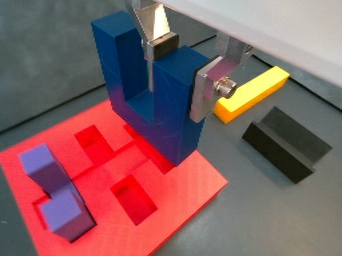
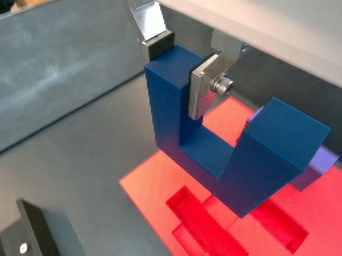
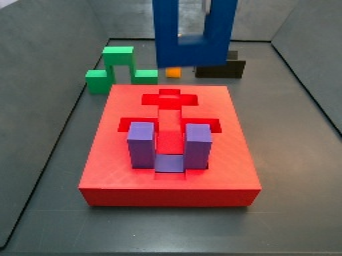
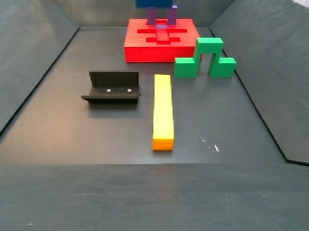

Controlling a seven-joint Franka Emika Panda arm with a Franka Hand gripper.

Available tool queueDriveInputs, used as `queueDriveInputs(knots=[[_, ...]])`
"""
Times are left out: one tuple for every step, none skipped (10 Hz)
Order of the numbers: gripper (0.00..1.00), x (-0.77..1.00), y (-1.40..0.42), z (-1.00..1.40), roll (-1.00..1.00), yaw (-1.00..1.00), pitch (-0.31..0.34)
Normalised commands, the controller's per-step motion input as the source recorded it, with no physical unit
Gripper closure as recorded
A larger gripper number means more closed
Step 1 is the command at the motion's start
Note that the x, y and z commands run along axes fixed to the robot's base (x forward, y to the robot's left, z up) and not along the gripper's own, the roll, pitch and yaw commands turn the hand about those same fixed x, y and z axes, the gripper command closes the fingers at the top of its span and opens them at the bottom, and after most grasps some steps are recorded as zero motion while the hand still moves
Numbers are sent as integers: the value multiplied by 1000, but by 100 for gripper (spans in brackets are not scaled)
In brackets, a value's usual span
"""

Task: Pick up the blue object. Move up. Place the blue object on the fixture. Regrasp the blue object. Move to above the board. Insert the blue object.
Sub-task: Insert the blue object.

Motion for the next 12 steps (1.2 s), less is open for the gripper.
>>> queueDriveInputs(knots=[[100,-183,117,-594,141,-71,-7],[100,-117,194,-509,-97,-349,-17],[100,-69,174,-449,-157,-294,-41],[100,0,137,-429,-144,-180,-50],[100,0,131,-371,-139,-143,-40],[100,0,103,-291,-166,-23,-10],[100,0,69,-214,-160,0,0],[100,0,51,-266,-97,0,0],[100,-34,34,-277,-51,-9,0],[100,-37,34,-291,-79,-29,0],[100,0,17,-217,-63,-46,0],[100,23,43,-114,-64,-46,0]])
